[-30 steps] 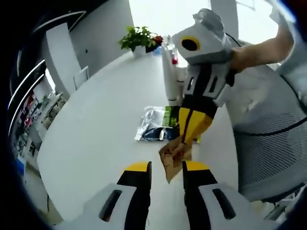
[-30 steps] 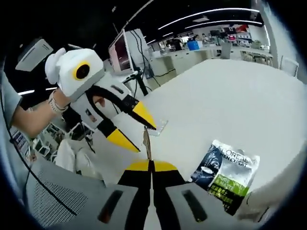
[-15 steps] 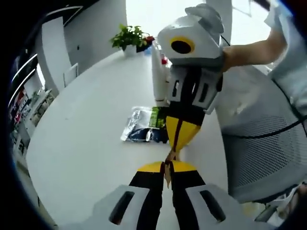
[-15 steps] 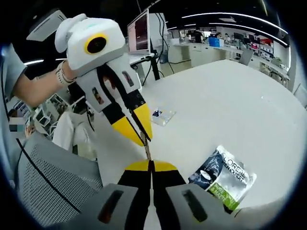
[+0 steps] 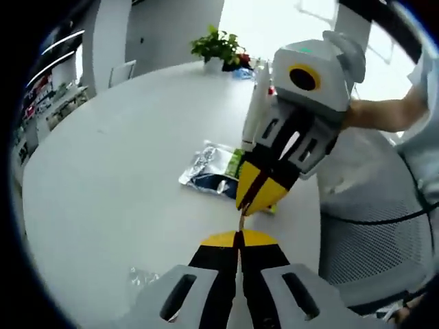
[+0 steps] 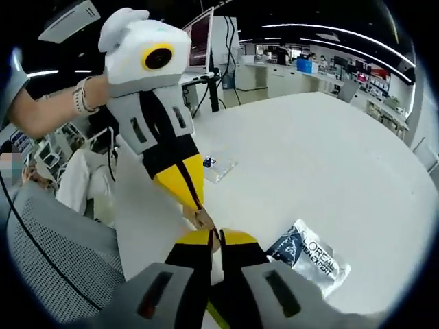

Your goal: Arrange the skincare products in the storage area until every visible bottle or jar stands upright without overlapping.

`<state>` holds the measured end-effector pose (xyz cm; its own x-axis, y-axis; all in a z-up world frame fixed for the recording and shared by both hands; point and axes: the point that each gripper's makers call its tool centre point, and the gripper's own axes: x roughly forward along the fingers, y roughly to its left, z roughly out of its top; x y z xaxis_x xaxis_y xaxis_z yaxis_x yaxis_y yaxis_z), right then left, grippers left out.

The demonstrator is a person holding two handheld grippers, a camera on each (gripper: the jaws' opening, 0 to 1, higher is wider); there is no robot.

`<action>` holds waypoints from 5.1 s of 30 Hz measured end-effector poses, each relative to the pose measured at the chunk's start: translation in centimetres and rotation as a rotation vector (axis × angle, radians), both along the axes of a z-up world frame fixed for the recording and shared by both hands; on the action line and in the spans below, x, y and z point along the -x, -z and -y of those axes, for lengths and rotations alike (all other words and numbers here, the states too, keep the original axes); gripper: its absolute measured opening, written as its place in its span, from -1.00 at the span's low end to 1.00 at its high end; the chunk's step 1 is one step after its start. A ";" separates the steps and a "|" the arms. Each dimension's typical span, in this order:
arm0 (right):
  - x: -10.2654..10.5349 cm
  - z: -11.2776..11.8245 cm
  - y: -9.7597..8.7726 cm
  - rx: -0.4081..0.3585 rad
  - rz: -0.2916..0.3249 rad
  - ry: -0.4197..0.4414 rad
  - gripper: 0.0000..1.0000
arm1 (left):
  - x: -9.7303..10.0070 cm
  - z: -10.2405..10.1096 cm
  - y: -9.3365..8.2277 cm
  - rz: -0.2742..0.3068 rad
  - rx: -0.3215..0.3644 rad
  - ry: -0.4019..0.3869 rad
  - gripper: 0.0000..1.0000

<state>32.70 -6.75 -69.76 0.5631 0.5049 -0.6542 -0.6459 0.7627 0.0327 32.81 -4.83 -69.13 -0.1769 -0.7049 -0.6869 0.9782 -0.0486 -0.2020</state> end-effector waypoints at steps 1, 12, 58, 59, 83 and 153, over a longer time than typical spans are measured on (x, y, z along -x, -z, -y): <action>-0.4 0.4 -0.1 0.012 0.017 0.019 -0.86 | -0.2 0.0 0.2 -0.004 -0.006 -0.006 -1.00; -0.9 0.6 0.4 0.081 0.074 -0.007 -0.70 | -2.7 0.9 2.5 -0.040 -0.026 -0.074 -1.00; -5.1 2.2 4.9 0.090 0.033 0.118 -0.66 | -7.5 4.6 5.4 0.169 -0.099 0.096 -0.95; -5.1 2.2 4.9 0.089 0.033 0.120 -0.66 | -7.8 4.6 5.4 0.187 -0.096 0.094 -0.90; -5.1 2.4 4.9 0.081 0.024 0.175 -0.67 | -6.7 3.5 5.6 0.209 -0.116 0.097 -0.86; 10.5 12.5 -11.2 0.170 0.218 0.420 0.80 | 1.6 -5.2 -8.7 0.310 0.053 -0.474 0.54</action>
